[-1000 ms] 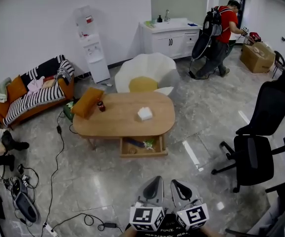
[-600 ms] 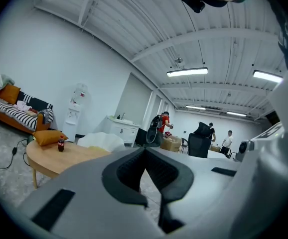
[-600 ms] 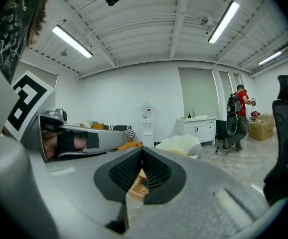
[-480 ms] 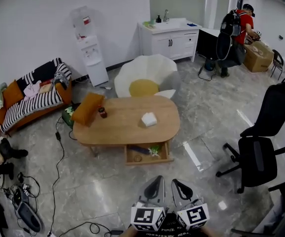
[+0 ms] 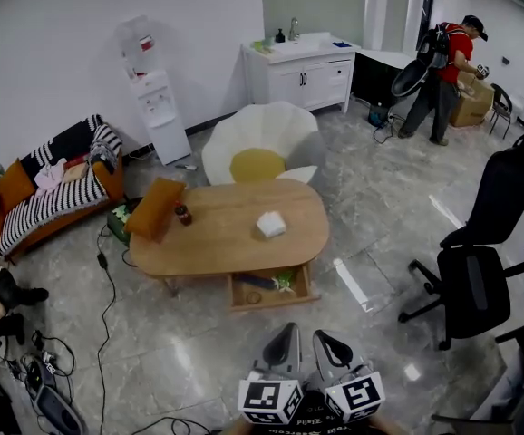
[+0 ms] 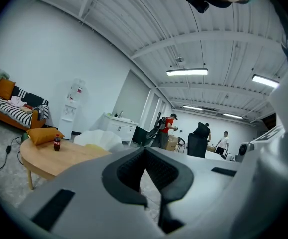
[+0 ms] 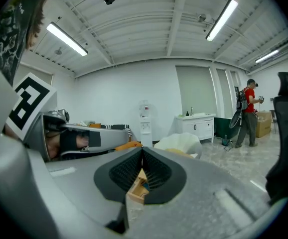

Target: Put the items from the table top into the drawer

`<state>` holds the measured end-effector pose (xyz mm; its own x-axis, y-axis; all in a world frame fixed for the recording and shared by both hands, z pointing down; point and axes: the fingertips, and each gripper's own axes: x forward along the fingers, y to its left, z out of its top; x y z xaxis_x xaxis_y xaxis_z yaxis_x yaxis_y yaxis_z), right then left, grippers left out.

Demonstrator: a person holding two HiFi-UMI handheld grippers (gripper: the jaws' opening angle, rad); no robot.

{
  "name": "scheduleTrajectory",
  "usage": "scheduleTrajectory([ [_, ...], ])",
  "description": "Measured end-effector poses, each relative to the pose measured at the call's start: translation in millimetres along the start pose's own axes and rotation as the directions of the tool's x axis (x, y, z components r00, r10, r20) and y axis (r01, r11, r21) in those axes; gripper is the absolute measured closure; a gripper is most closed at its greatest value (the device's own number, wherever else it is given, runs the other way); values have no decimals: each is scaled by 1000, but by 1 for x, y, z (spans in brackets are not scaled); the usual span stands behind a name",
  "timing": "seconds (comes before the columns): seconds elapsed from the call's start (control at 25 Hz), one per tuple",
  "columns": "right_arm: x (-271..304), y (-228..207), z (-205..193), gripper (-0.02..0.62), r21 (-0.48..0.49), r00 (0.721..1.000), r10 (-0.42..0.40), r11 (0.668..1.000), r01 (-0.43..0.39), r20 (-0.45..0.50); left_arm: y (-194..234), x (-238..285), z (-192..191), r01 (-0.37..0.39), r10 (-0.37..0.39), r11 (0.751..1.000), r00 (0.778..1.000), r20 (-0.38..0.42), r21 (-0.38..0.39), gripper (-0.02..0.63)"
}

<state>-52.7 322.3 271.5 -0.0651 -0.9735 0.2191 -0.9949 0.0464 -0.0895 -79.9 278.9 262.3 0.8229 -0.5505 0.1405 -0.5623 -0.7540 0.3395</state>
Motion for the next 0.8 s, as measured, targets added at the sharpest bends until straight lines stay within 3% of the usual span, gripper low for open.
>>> scheduleTrajectory([
  [0.36,14,-8,2,598,-36,1000,17,999,-17,-8,11,8,9,-17,18,1000,999,37,-22,597],
  [0.8,68,-35,6,598,-33,994,104,994,-106,-45,39,54,14,-90,91,996,995,31,-16,597],
])
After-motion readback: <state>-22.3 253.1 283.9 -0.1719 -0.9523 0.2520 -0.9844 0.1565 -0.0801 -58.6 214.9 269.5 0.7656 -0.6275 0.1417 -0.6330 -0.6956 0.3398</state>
